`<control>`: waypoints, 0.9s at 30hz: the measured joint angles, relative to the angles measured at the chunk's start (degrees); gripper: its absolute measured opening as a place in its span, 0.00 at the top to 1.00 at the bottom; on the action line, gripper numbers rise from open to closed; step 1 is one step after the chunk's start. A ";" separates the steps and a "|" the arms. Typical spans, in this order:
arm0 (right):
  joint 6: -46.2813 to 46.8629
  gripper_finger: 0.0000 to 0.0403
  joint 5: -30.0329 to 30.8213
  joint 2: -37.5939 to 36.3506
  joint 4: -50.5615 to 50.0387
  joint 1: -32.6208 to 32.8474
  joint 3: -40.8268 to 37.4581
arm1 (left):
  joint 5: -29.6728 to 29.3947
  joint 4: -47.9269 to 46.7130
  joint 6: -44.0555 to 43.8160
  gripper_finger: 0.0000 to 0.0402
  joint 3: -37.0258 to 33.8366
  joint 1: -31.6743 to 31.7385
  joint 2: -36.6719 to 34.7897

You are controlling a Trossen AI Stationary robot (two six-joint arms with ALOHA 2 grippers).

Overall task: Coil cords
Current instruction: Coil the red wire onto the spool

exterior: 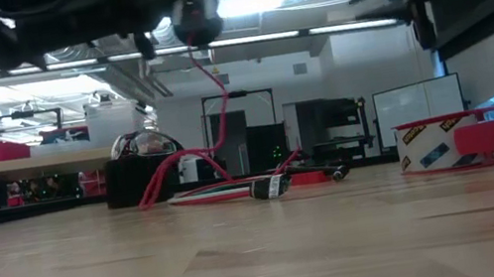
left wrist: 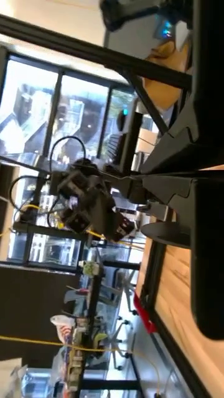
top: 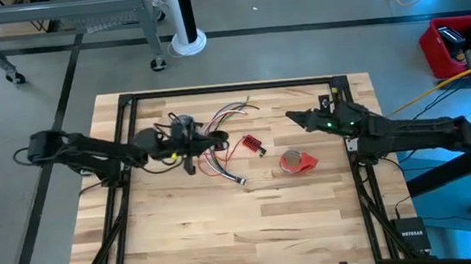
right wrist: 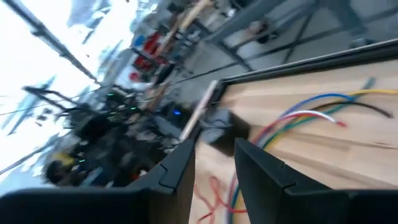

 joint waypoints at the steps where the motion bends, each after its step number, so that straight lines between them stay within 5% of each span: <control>1: 0.01 0.71 0.11 1.03 0.01 0.00 0.01 | 0.85 0.13 0.28 1.00 1.21 -0.08 1.32; 12: 3.80 0.71 -2.70 11.38 1.48 0.00 -0.01 | 5.41 -0.61 -0.06 1.00 10.20 -0.10 10.32; 27: 6.62 0.71 -14.73 24.46 28.16 -0.02 -0.01 | 6.51 -0.35 -2.99 1.00 10.39 -0.18 10.86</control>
